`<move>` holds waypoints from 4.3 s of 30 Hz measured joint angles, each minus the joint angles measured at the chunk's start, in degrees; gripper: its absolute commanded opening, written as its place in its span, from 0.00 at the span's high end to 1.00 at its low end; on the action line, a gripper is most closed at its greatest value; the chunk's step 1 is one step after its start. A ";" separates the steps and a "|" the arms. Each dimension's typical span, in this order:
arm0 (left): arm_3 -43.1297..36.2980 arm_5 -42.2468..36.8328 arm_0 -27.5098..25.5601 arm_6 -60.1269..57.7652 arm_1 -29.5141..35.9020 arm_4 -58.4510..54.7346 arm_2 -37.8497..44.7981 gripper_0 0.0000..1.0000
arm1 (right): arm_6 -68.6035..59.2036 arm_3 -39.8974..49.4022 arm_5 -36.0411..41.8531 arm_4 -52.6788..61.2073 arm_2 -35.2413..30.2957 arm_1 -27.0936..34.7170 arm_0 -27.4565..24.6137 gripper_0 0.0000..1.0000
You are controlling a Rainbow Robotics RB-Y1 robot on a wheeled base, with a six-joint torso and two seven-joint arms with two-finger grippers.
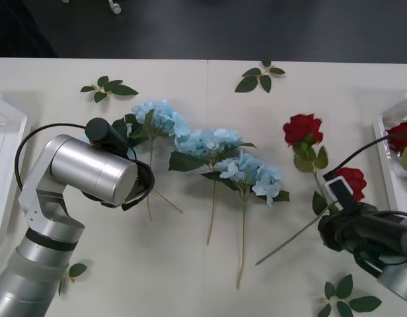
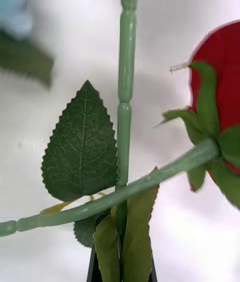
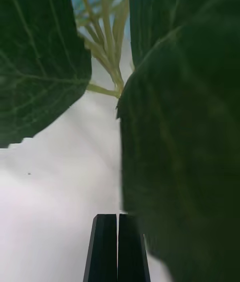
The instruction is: Put the red flowers into the right box and the blue flowers into the left box
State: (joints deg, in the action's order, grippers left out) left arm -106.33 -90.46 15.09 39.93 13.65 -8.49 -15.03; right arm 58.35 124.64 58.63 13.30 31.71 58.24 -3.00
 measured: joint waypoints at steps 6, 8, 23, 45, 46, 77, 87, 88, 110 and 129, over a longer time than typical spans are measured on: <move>-2.57 -0.02 0.00 -1.75 0.87 -1.94 1.68 0.00 | 0.00 6.93 2.41 4.50 -9.64 0.53 -4.08 1.00; -3.38 -0.49 0.00 -2.24 0.87 -3.82 3.35 0.00 | 0.00 8.39 2.40 4.52 -11.44 0.53 -5.00 1.00; -4.25 -1.22 0.00 -4.44 -0.04 -0.70 5.71 0.00 | -8.05 11.52 -2.95 4.52 -12.32 0.62 -5.61 1.00; 9.68 5.48 4.00 -4.46 -5.42 8.14 2.84 0.00 | -24.80 11.52 -12.75 1.79 -14.17 2.16 -5.61 0.76; 9.77 5.56 4.02 -4.47 -5.42 8.15 2.51 0.02 | -24.80 11.52 -12.75 1.78 -14.16 2.16 -5.61 0.57; 8.39 1.57 4.02 -5.30 -5.35 7.42 1.62 1.00 | -34.98 10.53 -17.03 -6.47 -14.16 2.16 -7.34 0.00; -5.50 -5.75 3.51 -5.32 0.39 0.03 1.60 1.00 | -34.96 9.72 -16.60 2.72 -14.16 2.16 -5.20 0.00; -7.30 -5.78 3.04 -5.32 1.21 -0.60 1.60 1.00 | -34.96 9.56 -15.60 4.28 -14.16 2.16 -4.45 0.00; -39.25 9.17 -16.96 0.79 8.44 -13.11 17.30 1.00 | -37.03 -3.47 -0.18 34.90 -14.19 1.34 17.34 0.00; -21.06 5.84 -17.82 9.42 24.04 -31.29 49.17 1.00 | -67.32 -15.28 11.38 45.18 -14.19 -8.62 26.86 0.00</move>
State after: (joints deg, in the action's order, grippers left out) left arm -127.39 -84.62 -2.73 49.35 37.68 -39.78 34.13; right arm -8.97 109.36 70.01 58.47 17.52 49.62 23.86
